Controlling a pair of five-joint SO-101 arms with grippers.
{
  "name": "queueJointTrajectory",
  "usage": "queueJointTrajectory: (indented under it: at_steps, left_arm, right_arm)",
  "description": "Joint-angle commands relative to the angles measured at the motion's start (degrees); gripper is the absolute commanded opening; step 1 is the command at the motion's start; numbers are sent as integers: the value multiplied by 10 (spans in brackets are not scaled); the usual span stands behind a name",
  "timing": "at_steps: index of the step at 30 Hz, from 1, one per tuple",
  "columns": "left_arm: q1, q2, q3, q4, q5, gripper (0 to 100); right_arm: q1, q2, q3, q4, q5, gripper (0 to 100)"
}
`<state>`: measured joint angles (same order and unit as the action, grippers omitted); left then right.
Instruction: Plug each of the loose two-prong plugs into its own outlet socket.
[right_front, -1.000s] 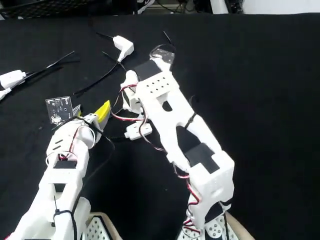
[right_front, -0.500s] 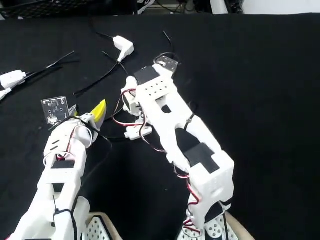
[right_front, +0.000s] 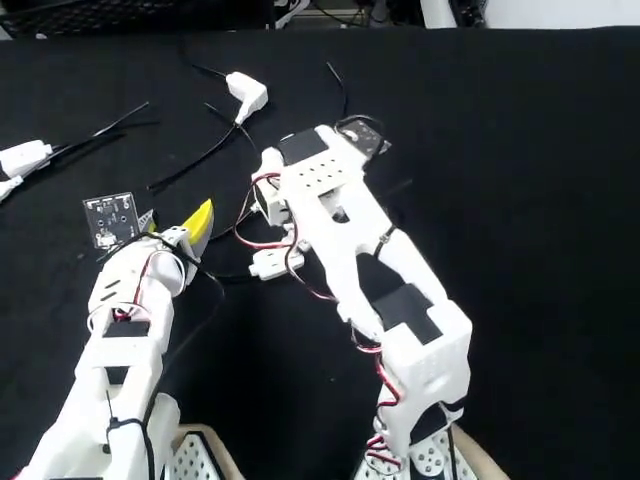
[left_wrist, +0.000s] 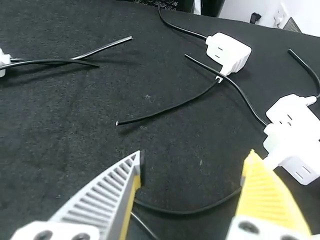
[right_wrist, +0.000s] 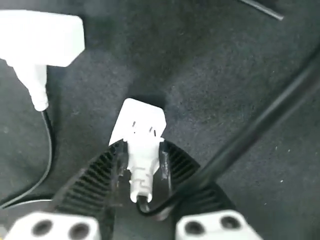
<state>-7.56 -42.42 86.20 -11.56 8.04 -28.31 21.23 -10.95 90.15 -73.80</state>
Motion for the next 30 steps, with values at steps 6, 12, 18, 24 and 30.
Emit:
queueJointTrajectory:
  at_steps: [6, 12, 18, 24, 30]
  left_arm:
    - [0, -6, -17, -14, 1, 318]
    - [0, -6, -17, -14, 1, 318]
    - [0, -6, -17, -14, 1, 318]
    - [0, -6, -17, -14, 1, 318]
    - [0, -6, -17, -14, 1, 318]
  right_arm:
    - [6, -4, -6, 2, -30, 13]
    - [6, -2, -1, -17, -30, 13]
    - [0, -1, 0, -19, -30, 13]
    - [2, 32, 3, -19, -30, 13]
    - [3, 38, 2, -19, -30, 13]
